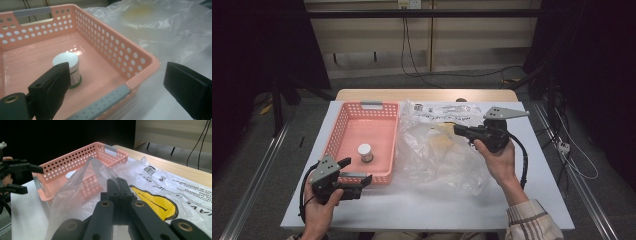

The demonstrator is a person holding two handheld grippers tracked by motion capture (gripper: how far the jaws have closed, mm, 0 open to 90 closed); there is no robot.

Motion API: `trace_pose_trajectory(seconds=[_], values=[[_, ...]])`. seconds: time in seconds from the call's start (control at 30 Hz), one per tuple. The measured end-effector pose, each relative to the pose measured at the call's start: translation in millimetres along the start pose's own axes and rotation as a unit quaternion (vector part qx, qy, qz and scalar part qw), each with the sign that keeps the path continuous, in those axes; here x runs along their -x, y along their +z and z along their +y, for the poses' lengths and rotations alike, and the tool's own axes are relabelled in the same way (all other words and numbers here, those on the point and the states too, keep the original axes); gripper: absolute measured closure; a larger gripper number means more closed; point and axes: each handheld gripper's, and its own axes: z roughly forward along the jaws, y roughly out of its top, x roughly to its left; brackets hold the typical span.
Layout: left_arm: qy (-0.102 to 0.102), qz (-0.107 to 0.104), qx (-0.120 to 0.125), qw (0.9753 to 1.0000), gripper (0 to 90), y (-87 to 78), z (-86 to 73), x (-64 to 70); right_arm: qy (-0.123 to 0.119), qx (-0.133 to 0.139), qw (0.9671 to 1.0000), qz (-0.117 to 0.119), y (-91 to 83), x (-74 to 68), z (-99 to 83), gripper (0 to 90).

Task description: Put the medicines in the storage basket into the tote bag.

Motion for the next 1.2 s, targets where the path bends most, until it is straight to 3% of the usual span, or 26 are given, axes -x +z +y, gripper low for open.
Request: trace_pose_trajectory(seconds=[0.13, 0.3, 0.37, 0.5, 0.67, 1.07, 1.2], values=[[-0.001, 0.015, -0.024, 0.9996, 7.5, 4.9, 8.1, -6.0, 0.002, -0.003, 1.0, 0.001, 1.0, -1.3, -1.5, 90.0], [0.01, 0.008, -0.047, 0.9988, 7.8, 11.3, 16.8, -16.5, -0.003, -0.007, 1.0, 0.002, 0.9, -2.9, -3.3, 90.0], [-0.004, -0.003, -0.06, 0.9982, 7.8, 15.1, 20.2, -21.0, -0.002, -0.005, 1.0, 0.003, -0.3, -3.8, -2.9, 90.0], [0.008, -0.009, -0.078, 0.9969, 7.8, 21.4, 27.0, -26.3, -0.003, -0.004, 1.0, 0.003, -1.9, -4.9, -2.8, 90.0], [0.002, 0.0, -0.086, 0.9963, 8.6, 31.5, 31.1, -36.4, -0.001, -0.006, 1.0, 0.004, -0.7, -4.1, -3.3, 90.0], [-0.016, 0.018, -0.152, 0.9881, 13.3, 57.7, 41.0, -62.3, 0.0, -0.009, 0.9999, 0.005, 0.9, -3.1, -4.5, 90.0], [-0.011, 0.022, -0.17, 0.9852, 15.5, 64.7, 44.7, -67.4, 0.0, -0.012, 0.9999, 0.004, 2.1, -2.9, -4.9, 90.0]])
